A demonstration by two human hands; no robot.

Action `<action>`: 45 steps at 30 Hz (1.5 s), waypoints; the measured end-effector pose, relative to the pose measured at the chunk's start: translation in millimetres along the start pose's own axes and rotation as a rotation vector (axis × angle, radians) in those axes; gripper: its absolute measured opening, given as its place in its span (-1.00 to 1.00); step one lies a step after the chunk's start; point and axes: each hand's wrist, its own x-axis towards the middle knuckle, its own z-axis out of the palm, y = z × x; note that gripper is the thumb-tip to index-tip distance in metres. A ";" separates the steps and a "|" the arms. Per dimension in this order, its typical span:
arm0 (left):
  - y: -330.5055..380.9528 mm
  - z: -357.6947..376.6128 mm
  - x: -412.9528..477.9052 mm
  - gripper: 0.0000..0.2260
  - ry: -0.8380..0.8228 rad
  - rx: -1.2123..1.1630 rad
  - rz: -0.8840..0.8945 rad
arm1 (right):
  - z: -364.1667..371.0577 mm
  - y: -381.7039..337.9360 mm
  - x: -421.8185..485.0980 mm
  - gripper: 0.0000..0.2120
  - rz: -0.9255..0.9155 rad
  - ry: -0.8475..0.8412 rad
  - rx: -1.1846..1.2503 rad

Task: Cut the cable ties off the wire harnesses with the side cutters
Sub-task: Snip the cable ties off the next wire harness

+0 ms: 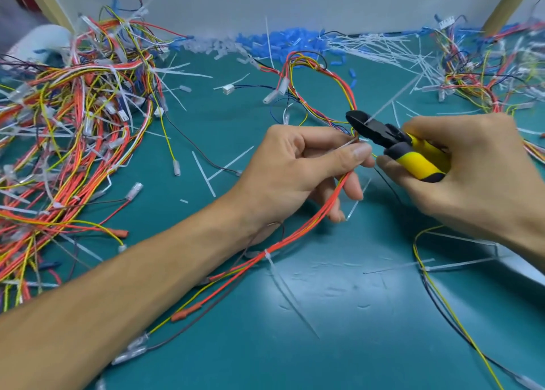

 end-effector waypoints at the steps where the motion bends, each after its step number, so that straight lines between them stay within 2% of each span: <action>1: -0.1 -0.1 0.0 -0.86 -0.003 0.002 0.001 | 0.2 -0.1 -0.1 -0.68 0.005 0.002 0.017; 10: -0.1 0.8 -0.3 -0.86 -0.013 -0.003 0.008 | 1.7 5.3 -0.7 -0.66 -0.021 0.009 0.030; 14: -1.0 0.3 0.4 -0.86 -0.009 -0.020 0.004 | 2.3 5.2 -0.7 -0.72 -0.028 -0.012 0.016; 17: -0.9 0.5 -0.4 -0.86 -0.030 -0.019 0.005 | -0.2 8.1 -1.4 -0.67 -0.011 -0.006 0.024; 22: -2.1 0.1 0.5 -0.87 -0.031 -0.057 0.025 | -2.0 3.7 -0.5 -0.80 -0.036 -0.016 -0.019; 27: -4.5 0.6 1.7 -0.86 -0.060 -0.111 0.051 | -8.4 3.2 0.0 -0.74 -0.022 0.002 -0.028; 30: -5.4 -0.9 1.9 -0.82 -0.044 -0.127 0.048 | -5.0 1.3 1.1 -0.80 -0.043 -0.033 -0.039; 34: -4.0 -0.1 1.3 -0.83 -0.054 -0.122 0.043 | -6.8 6.3 0.7 -0.71 -0.031 -0.005 -0.045; 39: -4.3 -1.7 1.6 -0.83 -0.035 -0.098 0.032 | -5.6 4.3 2.7 -0.86 -0.055 -0.022 -0.037; 43: -4.2 -0.3 0.8 -0.84 -0.049 -0.081 0.031 | -6.1 8.6 0.3 -0.77 -0.023 -0.002 -0.074; 45: -2.3 -0.6 0.7 -0.84 -0.052 -0.088 0.024 | -6.2 5.5 0.2 -0.80 -0.028 0.015 -0.078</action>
